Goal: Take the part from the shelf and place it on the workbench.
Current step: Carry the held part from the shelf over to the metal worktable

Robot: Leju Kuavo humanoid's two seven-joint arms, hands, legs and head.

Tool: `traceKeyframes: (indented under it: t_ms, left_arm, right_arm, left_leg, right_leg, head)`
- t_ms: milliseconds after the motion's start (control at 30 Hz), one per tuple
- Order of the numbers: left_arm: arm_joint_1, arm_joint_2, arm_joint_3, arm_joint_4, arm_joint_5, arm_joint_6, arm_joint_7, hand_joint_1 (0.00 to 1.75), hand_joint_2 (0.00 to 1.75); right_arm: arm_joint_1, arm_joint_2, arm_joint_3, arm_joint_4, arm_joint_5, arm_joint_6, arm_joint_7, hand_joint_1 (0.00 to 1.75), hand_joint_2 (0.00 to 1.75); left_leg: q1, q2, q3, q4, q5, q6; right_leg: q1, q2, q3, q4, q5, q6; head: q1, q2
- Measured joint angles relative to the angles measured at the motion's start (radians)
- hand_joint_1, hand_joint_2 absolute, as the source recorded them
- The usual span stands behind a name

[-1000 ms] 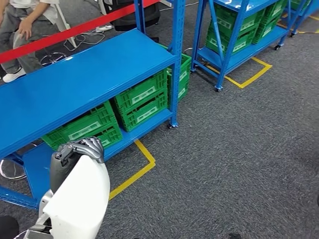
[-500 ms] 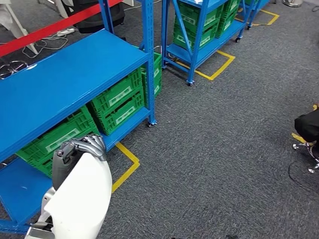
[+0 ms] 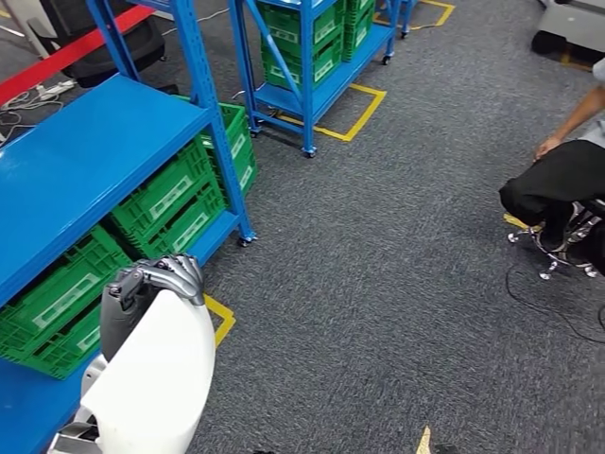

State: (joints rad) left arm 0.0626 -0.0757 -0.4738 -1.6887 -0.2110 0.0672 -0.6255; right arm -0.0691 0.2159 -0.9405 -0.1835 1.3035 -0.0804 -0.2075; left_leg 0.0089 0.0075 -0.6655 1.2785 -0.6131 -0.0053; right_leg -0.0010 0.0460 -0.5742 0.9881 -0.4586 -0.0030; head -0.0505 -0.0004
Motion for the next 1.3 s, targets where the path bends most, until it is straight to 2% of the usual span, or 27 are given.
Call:
traceKeyframes:
  t_ms: [67,133,200,233,267,333,400,433,467,500,533,567,633,667,700,767,833,900,933,967,1000,1033,1067,1133,1200,1267,1300]
  left_arm:
    - [0.000,-0.001,0.000,0.001,0.000,0.000,0.000,1.75,1.75]
    - [-0.001,-0.002,0.000,0.001,0.000,0.000,0.000,1.75,1.75]
    - [-0.003,-0.002,0.000,0.002,0.001,0.000,0.001,1.75,1.75]
    - [-0.004,-0.004,-0.001,0.002,0.001,0.000,0.002,1.75,1.75]
    - [-0.005,-0.006,-0.001,0.002,0.002,0.000,0.003,1.75,1.75]
    - [-0.008,-0.011,-0.002,0.003,0.004,-0.001,0.005,1.75,1.75]
    - [-0.007,-0.013,-0.002,0.004,0.008,-0.001,0.006,1.75,1.75]
    - [-0.006,-0.013,-0.001,0.005,0.010,-0.001,0.006,1.75,1.75]
    - [-0.005,-0.013,-0.001,0.006,0.011,-0.001,0.004,1.75,1.75]
    - [-0.005,-0.013,0.000,0.007,0.013,0.000,0.002,1.75,1.75]
    - [-0.005,-0.014,0.000,0.008,0.015,0.001,0.000,1.75,1.75]
    - [-0.006,-0.015,0.000,0.008,0.019,0.000,-0.001,1.75,1.75]
    - [-0.007,-0.018,0.001,0.009,0.033,-0.006,0.000,1.75,1.75]
    - [-0.008,-0.019,0.002,0.009,0.041,-0.009,0.001,1.75,1.75]
    - [-0.009,-0.019,0.003,0.009,0.048,-0.012,0.002,1.75,1.75]
    - [-0.012,-0.019,0.005,0.009,0.054,-0.013,0.000,1.75,1.75]
    - [-0.017,-0.018,0.010,0.009,0.054,-0.010,-0.004,1.75,1.75]
    - [-0.019,-0.016,0.017,0.010,0.053,-0.007,-0.007,1.75,1.75]
    - [-0.019,-0.015,0.022,0.010,0.051,-0.005,-0.008,1.75,1.75]
    - [-0.019,-0.014,0.026,0.012,0.049,-0.002,-0.008,1.75,1.75]
    - [-0.019,-0.012,0.029,0.013,0.046,0.000,-0.008,1.75,1.75]
    - [-0.020,-0.011,0.032,0.014,0.044,0.001,-0.008,1.75,1.75]
    - [-0.021,-0.011,0.034,0.014,0.043,0.002,-0.008,1.75,1.75]
    - [-0.024,-0.010,0.039,0.015,0.042,0.004,-0.008,1.75,1.75]
    - [-0.026,-0.009,0.044,0.015,0.041,0.004,-0.009,1.75,1.75]
    - [-0.028,-0.010,0.048,0.015,0.039,0.005,-0.011,1.75,1.75]
    - [-0.029,-0.011,0.050,0.015,0.039,0.005,-0.012,1.75,1.75]
  right_arm:
    - [0.001,0.000,-0.001,0.000,0.000,0.000,0.000,0.00,1.75]
    - [-0.001,0.000,-0.002,0.000,0.000,0.000,0.000,0.00,1.75]
    - [0.000,0.000,-0.005,0.000,-0.001,0.000,0.001,0.00,1.75]
    - [0.001,0.000,-0.007,0.000,-0.001,0.000,0.002,0.00,1.75]
    - [0.004,-0.001,-0.008,0.000,-0.001,0.001,0.002,0.00,1.75]
    - [0.004,-0.001,-0.009,0.000,-0.001,0.001,0.001,0.00,1.75]
    - [0.001,-0.001,-0.010,0.000,-0.001,0.002,0.001,0.00,1.75]
    - [0.000,-0.001,-0.010,0.000,-0.001,0.003,0.001,0.00,1.75]
    - [0.001,-0.001,-0.010,0.000,-0.001,0.004,0.002,0.00,1.75]
    - [0.002,-0.001,-0.010,0.000,-0.001,0.004,0.002,0.00,1.75]
    - [0.003,-0.002,-0.010,0.000,0.000,0.004,0.002,0.00,1.75]
    - [0.003,-0.003,-0.011,0.000,0.000,0.004,0.002,0.00,1.75]
    - [0.000,-0.004,-0.011,0.000,0.000,0.004,0.000,0.00,1.75]
    - [-0.002,-0.004,-0.011,0.000,0.000,0.004,-0.001,0.00,1.75]
    - [-0.003,-0.005,-0.011,0.000,0.001,0.004,-0.002,0.00,1.75]
    - [-0.002,-0.006,-0.011,0.000,0.002,0.004,-0.003,0.00,1.75]
    - [-0.001,-0.007,-0.012,0.000,0.002,0.004,-0.003,0.00,1.75]
    - [-0.002,-0.007,-0.013,0.000,0.003,0.005,-0.003,0.00,1.75]
    - [-0.003,-0.008,-0.013,0.000,0.003,0.005,-0.003,0.00,1.75]
    - [-0.003,-0.008,-0.013,0.000,0.003,0.005,-0.003,0.00,1.75]
    - [-0.002,-0.008,-0.013,0.000,0.003,0.006,-0.003,0.00,1.75]
    - [-0.002,-0.008,-0.014,0.000,0.003,0.006,-0.003,0.00,1.75]
    - [-0.001,-0.008,-0.014,0.000,0.003,0.006,-0.003,0.00,1.75]
    - [-0.002,-0.009,-0.014,0.000,0.003,0.007,-0.003,0.00,1.75]
    - [-0.003,-0.009,-0.014,0.000,0.004,0.009,-0.003,0.00,1.75]
    - [-0.001,-0.009,-0.014,0.000,0.005,0.010,-0.003,0.00,1.75]
    - [0.001,-0.010,-0.014,0.000,0.005,0.010,-0.003,0.00,1.75]
  left_leg:
    - [0.000,-0.017,0.047,-0.104,0.075,0.007]
    - [0.003,-0.061,0.098,-0.221,0.124,0.015]
    - [0.003,-0.082,0.112,-0.261,0.126,0.018]
    - [0.003,-0.075,0.113,-0.268,0.126,0.020]
    - [0.003,-0.064,0.113,-0.270,0.129,0.024]
    - [0.005,-0.039,0.116,-0.279,0.134,0.034]
    - [0.004,-0.010,0.116,-0.281,0.134,0.039]
    - [0.003,0.006,0.116,-0.280,0.133,0.040]
    - [0.002,0.020,0.116,-0.280,0.133,0.040]
    - [0.002,0.033,0.116,-0.280,0.132,0.040]
    - [0.002,0.045,0.117,-0.280,0.130,0.038]
    - [0.002,0.056,0.119,-0.280,0.128,0.036]
    - [-0.003,0.076,0.124,-0.279,0.122,0.028]
    - [-0.006,0.084,0.126,-0.278,0.120,0.023]
    - [-0.009,0.092,0.128,-0.277,0.119,0.019]
    - [-0.007,0.104,0.130,-0.276,0.116,0.009]
    - [-0.002,0.070,0.119,-0.242,0.086,0.000]
    - [0.001,0.018,0.070,-0.128,0.023,-0.004]
    - [0.001,0.006,0.036,-0.058,-0.006,-0.005]
    - [0.001,0.002,0.010,-0.008,-0.020,-0.004]
    - [0.001,0.000,-0.001,0.009,-0.012,-0.003]
    - [0.001,-0.002,0.005,-0.013,0.016,0.000]
    - [0.001,-0.010,0.027,-0.067,0.056,0.003]
    - [0.004,-0.058,0.082,-0.194,0.117,0.011]
    - [0.005,-0.092,0.105,-0.253,0.128,0.015]
    - [0.004,-0.075,0.106,-0.263,0.130,0.021]
    - [0.005,-0.064,0.107,-0.268,0.133,0.026]
  right_leg:
    - [0.000,0.029,0.001,0.003,0.000,0.001]
    - [0.001,0.054,-0.004,0.010,0.001,0.006]
    - [-0.002,0.073,-0.016,0.013,0.005,0.018]
    - [-0.004,0.083,-0.023,0.012,0.008,0.025]
    - [-0.006,0.080,-0.029,0.014,0.008,0.031]
    - [-0.004,0.034,-0.057,0.059,-0.021,0.041]
    - [-0.003,-0.022,-0.117,0.183,-0.085,0.050]
    - [-0.006,-0.033,-0.149,0.249,-0.112,0.054]
    - [-0.008,-0.036,-0.169,0.293,-0.125,0.058]
    - [-0.010,-0.039,-0.170,0.298,-0.118,0.060]
    - [-0.011,-0.044,-0.148,0.262,-0.094,0.061]
    - [-0.011,-0.058,-0.110,0.194,-0.061,0.061]
    - [-0.006,-0.104,-0.033,0.059,-0.018,0.054]
    - [-0.003,-0.118,-0.012,0.023,-0.010,0.048]
    - [0.000,-0.121,-0.006,0.012,-0.012,0.041]
    - [-0.001,-0.097,-0.008,0.011,-0.006,0.029]
    - [-0.005,-0.075,-0.007,0.007,-0.001,0.017]
    - [-0.006,-0.051,-0.007,0.005,0.002,0.009]
    - [-0.005,-0.037,-0.007,0.005,0.002,0.006]
    - [-0.004,-0.023,-0.007,0.005,0.002,0.005]
    - [-0.003,-0.009,-0.007,0.006,0.003,0.005]
    - [-0.003,0.006,-0.006,0.007,0.003,0.005]
    - [-0.002,0.021,-0.006,0.008,0.003,0.005]
    - [-0.002,0.047,-0.009,0.013,0.004,0.009]
    - [-0.005,0.068,-0.020,0.016,0.007,0.020]
    - [-0.010,0.085,-0.032,0.015,0.012,0.035]
    - [-0.009,0.076,-0.039,0.021,0.009,0.040]
  head:
    - [0.000,0.000]
    - [0.000,0.000]
    - [0.001,0.000]
    - [0.001,0.000]
    - [0.001,0.000]
    - [0.006,0.000]
    - [0.011,0.000]
    - [0.012,0.000]
    - [0.011,0.000]
    - [0.012,0.000]
    - [0.012,0.000]
    - [0.012,0.000]
    - [0.012,0.000]
    - [0.011,0.000]
    - [0.010,0.000]
    - [0.009,0.000]
    - [0.007,0.000]
    - [0.003,0.000]
    - [0.002,0.000]
    - [0.002,0.000]
    - [0.002,0.000]
    - [0.002,0.000]
    - [0.002,0.000]
    - [0.003,0.000]
    - [0.003,0.000]
    - [0.003,0.000]
    - [0.004,0.000]
